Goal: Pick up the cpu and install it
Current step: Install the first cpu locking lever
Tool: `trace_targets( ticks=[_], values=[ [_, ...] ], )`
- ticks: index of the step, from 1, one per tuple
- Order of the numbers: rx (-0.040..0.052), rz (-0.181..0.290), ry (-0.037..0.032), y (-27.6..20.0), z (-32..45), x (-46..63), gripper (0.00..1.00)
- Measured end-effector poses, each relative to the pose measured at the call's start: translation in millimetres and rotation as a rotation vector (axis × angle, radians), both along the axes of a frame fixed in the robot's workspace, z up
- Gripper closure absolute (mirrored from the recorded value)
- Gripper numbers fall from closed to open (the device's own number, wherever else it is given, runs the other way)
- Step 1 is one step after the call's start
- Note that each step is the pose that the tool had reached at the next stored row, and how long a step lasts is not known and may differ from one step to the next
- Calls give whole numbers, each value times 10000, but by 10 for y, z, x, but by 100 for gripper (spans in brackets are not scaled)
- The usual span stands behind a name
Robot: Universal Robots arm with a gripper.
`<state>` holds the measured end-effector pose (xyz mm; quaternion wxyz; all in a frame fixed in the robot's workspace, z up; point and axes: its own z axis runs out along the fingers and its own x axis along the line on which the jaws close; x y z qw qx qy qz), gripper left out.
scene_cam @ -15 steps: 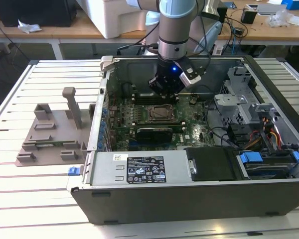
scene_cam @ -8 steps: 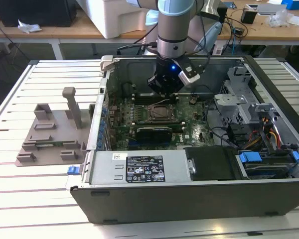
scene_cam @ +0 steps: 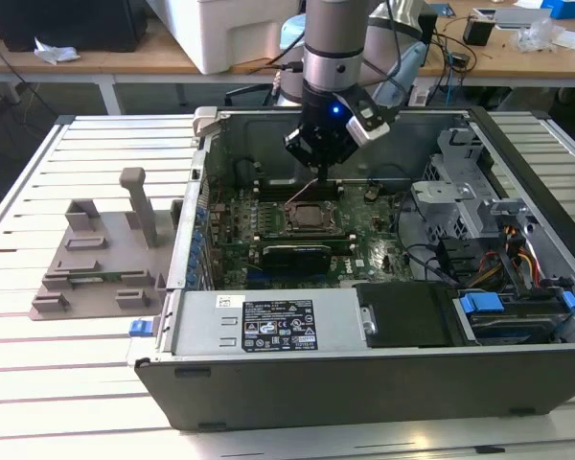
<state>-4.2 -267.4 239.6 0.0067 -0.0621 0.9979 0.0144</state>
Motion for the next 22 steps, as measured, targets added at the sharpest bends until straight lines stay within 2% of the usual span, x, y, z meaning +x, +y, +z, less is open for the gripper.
trace_targets(
  ticks=[1, 3, 4, 6, 8, 14, 16, 19, 22],
  values=[
    [1, 0, -1, 0, 14, 0, 89],
    [0, -1, -1, 0, 108, 0, 89],
    [0, 0, -2, 0, 130, 0, 89],
    [2, 1, -4, 0, 133, -14, 89],
    [0, 1, -3, 0, 123, -75, 89],
    [1, -1, -3, 0, -19, -205, 89],
    [-16, -5, -2, -2, -111, -236, 89],
    [-80, -123, -3, -4, -159, -236, 89],
    [-105, -131, -3, -21, -169, -237, 89]
  ],
)
